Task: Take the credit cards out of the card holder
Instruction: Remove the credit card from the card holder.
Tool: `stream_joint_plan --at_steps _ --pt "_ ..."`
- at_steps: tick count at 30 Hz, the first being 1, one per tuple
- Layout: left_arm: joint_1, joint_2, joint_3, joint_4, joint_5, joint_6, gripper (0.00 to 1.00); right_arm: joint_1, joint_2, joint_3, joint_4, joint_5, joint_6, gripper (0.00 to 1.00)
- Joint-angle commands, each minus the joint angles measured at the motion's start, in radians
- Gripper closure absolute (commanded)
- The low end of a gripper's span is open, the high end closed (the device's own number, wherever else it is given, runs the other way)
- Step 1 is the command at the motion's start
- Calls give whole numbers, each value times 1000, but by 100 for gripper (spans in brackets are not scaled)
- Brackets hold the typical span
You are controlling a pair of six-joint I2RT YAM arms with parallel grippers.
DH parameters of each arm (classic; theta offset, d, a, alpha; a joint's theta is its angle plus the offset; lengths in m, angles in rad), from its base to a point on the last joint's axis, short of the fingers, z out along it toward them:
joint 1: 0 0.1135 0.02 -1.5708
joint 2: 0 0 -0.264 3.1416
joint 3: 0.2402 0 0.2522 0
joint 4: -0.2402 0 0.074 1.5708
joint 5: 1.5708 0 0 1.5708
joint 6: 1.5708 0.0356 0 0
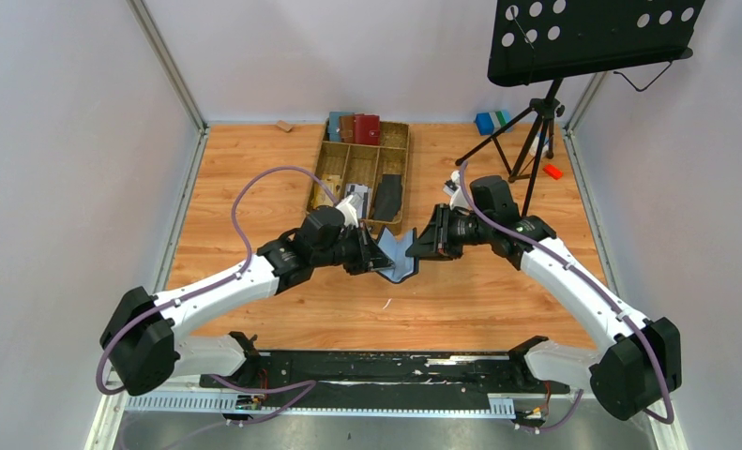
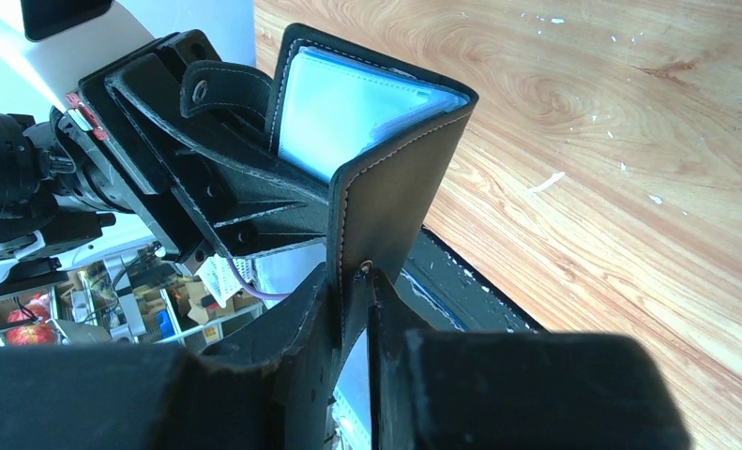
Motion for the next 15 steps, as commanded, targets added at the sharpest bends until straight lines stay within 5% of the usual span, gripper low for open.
stream_joint_plan --at_steps 1,15 --pt "-4 -46 35 12 -11 27 100 -5 -17 -3 56 -16 13 100" --pt "-3 -69 -15 80 -11 -22 100 -24 -32 -62 177 -103 70 100"
